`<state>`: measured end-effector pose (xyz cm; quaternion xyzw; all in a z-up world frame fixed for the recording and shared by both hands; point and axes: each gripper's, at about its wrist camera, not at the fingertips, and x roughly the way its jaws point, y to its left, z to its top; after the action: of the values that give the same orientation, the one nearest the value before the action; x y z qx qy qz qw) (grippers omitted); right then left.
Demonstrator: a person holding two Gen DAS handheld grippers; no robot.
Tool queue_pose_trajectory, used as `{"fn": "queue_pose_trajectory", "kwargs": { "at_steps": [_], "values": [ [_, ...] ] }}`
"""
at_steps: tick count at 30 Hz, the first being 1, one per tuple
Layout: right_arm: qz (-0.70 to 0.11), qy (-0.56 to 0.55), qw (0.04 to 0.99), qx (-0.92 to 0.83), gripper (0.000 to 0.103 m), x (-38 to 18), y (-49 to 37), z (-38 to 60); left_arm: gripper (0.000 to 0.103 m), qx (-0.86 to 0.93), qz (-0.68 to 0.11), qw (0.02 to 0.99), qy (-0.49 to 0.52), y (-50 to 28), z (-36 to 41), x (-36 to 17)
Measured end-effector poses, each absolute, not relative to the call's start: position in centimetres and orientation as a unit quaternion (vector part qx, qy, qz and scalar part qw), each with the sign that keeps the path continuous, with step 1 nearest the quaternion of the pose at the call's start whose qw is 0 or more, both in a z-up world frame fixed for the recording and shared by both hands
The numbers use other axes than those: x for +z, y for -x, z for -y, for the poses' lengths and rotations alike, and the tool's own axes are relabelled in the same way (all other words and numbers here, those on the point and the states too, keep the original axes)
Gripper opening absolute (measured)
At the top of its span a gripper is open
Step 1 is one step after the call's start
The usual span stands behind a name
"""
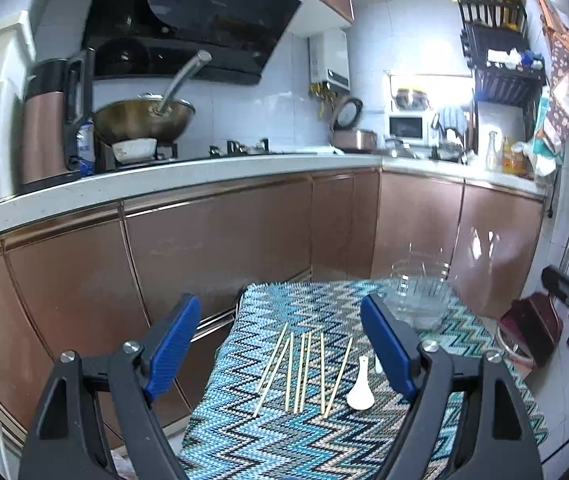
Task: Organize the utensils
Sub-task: 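Move both tools down toward the chopsticks and white spoons on the cloth, then grasp a bamboo chopstick with the left tool while the right tool grasps a white spoon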
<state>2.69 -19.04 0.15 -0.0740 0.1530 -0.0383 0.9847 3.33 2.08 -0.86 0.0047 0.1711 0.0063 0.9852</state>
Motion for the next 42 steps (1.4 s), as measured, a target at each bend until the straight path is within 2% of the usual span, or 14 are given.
{"fn": "queue_pose_trajectory", "kwargs": {
  "at_steps": [10,12,15,17,19,21,23,25,27,32,42],
  "values": [
    [-0.231,0.031,0.972,0.003,0.102,-3.1,-9.7,22.1,0.081,0.000,-0.255,0.967,0.016,-11.3,-4.1,-3.4],
    [-0.259,0.023,0.965,0.019,0.096,-4.5,-11.8,22.6,0.081,-0.013,-0.287,0.957,0.031,-13.8,-4.6,-4.9],
    [-0.307,0.012,0.950,0.050,0.081,-7.3,-15.1,22.8,0.081,-0.026,-0.330,0.943,0.045,-17.3,-5.4,-6.7],
    [-0.346,-0.001,0.935,0.077,0.063,-9.4,-17.6,23.0,0.080,-0.033,-0.361,0.930,0.054,-20.0,-6.0,-8.2],
    [-0.381,-0.012,0.920,0.094,0.050,-11.7,-19.8,23.3,0.078,-0.037,-0.390,0.918,0.056,-22.6,-6.5,-9.7],
    [-0.413,-0.021,0.904,0.107,0.043,-13.9,-21.9,23.5,0.067,-0.048,-0.421,0.904,0.064,-25.0,-6.9,-11.3],
    [-0.439,-0.030,0.891,0.116,0.039,-15.8,-23.6,23.6,0.046,-0.073,-0.459,0.882,0.079,-27.4,-7.0,-13.1],
    [-0.460,-0.033,0.879,0.121,0.033,-17.4,-25.1,23.7,0.041,-0.091,-0.490,0.863,0.085,-29.2,-6.8,-14.8],
    [-0.477,-0.033,0.869,0.126,0.032,-18.7,-26.3,23.7,0.038,-0.103,-0.510,0.851,0.079,-30.6,-6.3,-16.1],
    [-0.502,-0.033,0.853,0.138,0.029,-20.7,-28.5,23.7,0.020,-0.126,-0.554,0.821,0.051,-33.3,-4.9,-19.2],
    [-0.525,-0.022,0.838,0.149,0.027,-22.6,-30.0,23.4,0.012,-0.127,-0.590,0.797,0.019,-35.1,-4.7,-22.4]
  ]
}}
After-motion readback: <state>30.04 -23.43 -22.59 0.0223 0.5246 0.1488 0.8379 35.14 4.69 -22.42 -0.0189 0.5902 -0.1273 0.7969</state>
